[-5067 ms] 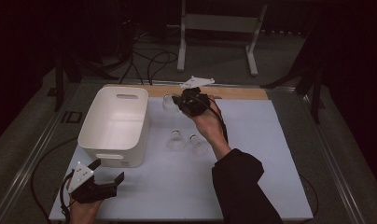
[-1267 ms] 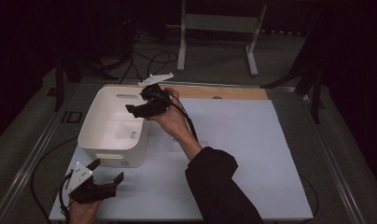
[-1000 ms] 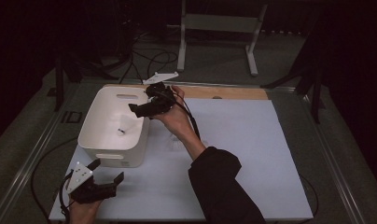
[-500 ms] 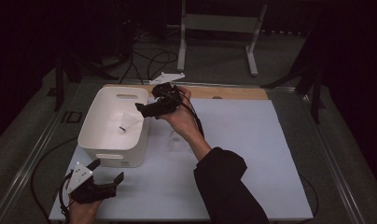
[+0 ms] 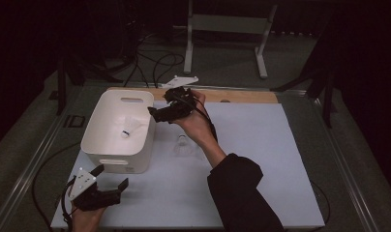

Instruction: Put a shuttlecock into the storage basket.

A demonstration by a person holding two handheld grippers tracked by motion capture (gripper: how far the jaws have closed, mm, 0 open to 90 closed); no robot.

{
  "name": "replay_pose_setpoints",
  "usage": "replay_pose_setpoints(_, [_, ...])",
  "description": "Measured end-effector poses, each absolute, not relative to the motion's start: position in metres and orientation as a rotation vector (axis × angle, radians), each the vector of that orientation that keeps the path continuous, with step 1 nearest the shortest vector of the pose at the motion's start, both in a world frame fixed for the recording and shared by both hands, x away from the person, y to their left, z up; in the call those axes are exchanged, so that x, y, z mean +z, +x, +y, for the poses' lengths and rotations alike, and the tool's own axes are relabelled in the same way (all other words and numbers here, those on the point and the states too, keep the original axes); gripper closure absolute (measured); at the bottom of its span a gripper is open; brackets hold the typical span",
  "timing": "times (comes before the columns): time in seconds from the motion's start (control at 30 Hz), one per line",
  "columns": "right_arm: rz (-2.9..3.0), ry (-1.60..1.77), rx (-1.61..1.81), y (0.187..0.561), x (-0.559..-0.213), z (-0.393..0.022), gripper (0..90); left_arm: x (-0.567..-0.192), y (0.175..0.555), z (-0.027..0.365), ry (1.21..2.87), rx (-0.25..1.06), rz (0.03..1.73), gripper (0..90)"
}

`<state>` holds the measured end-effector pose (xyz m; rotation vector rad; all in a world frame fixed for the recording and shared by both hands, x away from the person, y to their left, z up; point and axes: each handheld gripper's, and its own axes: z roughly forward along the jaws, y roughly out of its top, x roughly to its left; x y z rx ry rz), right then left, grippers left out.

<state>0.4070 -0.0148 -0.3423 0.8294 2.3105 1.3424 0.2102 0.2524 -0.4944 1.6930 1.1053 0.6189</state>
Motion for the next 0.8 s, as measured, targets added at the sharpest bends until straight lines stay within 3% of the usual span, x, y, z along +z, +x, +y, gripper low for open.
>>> replay_pose_setpoints(0.8, [2.284,0.850,1.306,0.398,-0.349,-0.043,9.3,-0.495,0.211,0.251,1.690,0.617,1.104,1.1])
